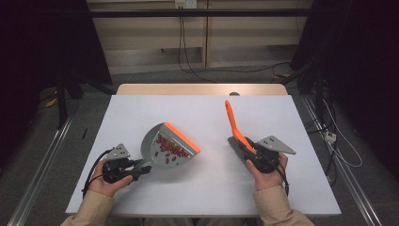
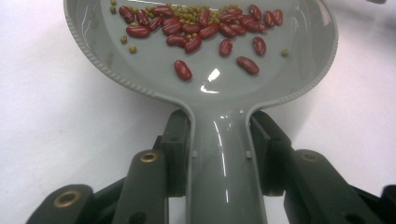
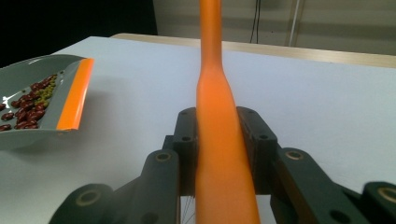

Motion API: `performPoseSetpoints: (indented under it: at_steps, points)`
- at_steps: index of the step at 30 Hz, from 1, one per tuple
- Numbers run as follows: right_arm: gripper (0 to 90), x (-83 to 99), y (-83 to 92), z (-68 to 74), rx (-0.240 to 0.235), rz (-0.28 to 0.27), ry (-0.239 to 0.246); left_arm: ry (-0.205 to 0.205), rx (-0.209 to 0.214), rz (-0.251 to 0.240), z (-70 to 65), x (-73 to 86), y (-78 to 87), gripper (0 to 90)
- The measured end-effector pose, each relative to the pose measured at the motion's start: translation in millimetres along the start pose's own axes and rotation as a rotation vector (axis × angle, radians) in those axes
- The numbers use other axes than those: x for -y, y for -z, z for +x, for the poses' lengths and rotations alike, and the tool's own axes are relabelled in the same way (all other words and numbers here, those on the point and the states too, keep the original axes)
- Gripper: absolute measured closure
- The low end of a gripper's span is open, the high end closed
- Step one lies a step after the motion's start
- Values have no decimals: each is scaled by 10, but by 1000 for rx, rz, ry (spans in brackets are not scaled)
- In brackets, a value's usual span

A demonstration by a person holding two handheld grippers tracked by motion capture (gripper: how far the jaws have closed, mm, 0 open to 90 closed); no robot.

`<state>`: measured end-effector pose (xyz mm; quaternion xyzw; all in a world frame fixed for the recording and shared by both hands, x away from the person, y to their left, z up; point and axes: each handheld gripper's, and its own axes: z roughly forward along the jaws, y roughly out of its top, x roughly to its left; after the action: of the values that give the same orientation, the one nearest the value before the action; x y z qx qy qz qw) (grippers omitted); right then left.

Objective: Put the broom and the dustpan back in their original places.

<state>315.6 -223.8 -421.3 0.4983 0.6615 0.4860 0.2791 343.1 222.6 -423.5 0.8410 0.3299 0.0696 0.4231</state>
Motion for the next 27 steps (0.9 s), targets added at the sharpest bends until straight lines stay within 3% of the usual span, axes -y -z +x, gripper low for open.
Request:
performPoseSetpoints:
  at_steps: [12, 27]
  points:
    - [714, 26, 62, -136, 37, 1, -6, 41, -67, -12, 93, 12, 25, 629]
    - [714, 58, 184, -391, 107, 0, -29, 85, -113, -7, 185, 45, 15, 629]
